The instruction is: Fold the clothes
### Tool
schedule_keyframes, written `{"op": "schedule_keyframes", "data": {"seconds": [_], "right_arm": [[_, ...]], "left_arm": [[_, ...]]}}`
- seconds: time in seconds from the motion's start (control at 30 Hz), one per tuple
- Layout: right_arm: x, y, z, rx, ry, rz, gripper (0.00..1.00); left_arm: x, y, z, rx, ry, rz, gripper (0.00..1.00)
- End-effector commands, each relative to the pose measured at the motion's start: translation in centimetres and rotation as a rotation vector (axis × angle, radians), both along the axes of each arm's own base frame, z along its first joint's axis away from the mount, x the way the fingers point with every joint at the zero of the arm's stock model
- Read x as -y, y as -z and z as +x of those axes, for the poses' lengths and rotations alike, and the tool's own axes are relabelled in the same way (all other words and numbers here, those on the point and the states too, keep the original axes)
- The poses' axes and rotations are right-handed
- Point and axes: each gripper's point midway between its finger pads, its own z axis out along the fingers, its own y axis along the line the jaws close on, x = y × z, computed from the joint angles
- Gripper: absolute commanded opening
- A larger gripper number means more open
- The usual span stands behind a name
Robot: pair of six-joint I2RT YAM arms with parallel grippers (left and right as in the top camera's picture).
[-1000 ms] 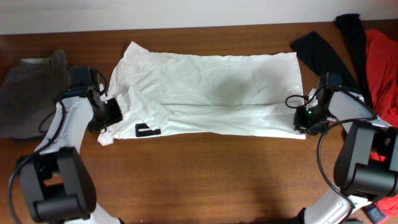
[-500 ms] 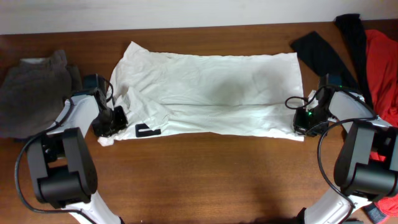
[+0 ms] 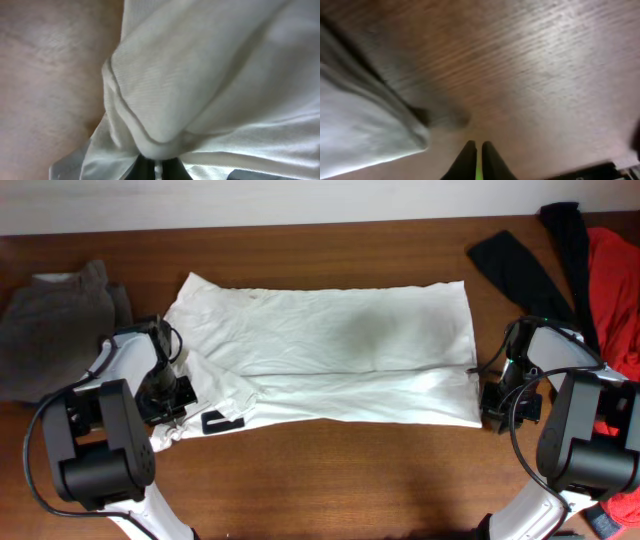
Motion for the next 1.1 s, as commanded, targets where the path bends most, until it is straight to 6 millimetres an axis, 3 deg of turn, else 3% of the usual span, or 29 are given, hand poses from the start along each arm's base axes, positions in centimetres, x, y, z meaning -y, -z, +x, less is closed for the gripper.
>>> {"op": "schedule_keyframes", "data": {"seconds": [0.0, 0.13, 0.27, 0.33, 0.43, 0.63, 0.73, 1.07], "right_arm": [[0.3, 0.2, -0.3, -0.013, 0.024, -0.026, 0.08], [0.0, -0.8, 1.0, 0.061, 0.03, -0.007, 0.08], [0.3, -3.7, 3.7, 0.201, 0.025, -0.018, 0.08], [-0.8, -5.3, 6.1, 0.321, -0.037, 0.067, 0.16], [-2.8, -6.6, 8.5, 0.441, -0.12, 0.207, 0.18], [-4.2, -6.5, 8.7, 0.452, -0.193, 0.271, 0.19], [-4.9, -6.0, 8.6, 0.433, -0.214, 0.279, 0.24], [-5.6, -2.5, 8.8, 0.36, -0.224, 0.3, 0.26]], "left_arm": [[-0.2, 1.2, -1.3, -0.056, -0.032, 0.016, 0.0], [-0.1, 0.8, -0.4, -0.016, -0.027, 0.015, 0.0], [0.0, -0.2, 0.8, 0.052, -0.021, 0.023, 0.03], [0.0, -0.5, 1.4, 0.086, -0.021, 0.021, 0.11], [0.4, -0.5, 2.0, 0.113, -0.027, -0.001, 0.14], [0.6, -0.4, 2.4, 0.13, -0.03, -0.013, 0.14], [0.6, -0.4, 2.4, 0.13, -0.03, -0.013, 0.14], [0.6, -0.4, 2.5, 0.134, -0.029, -0.013, 0.15]]}}
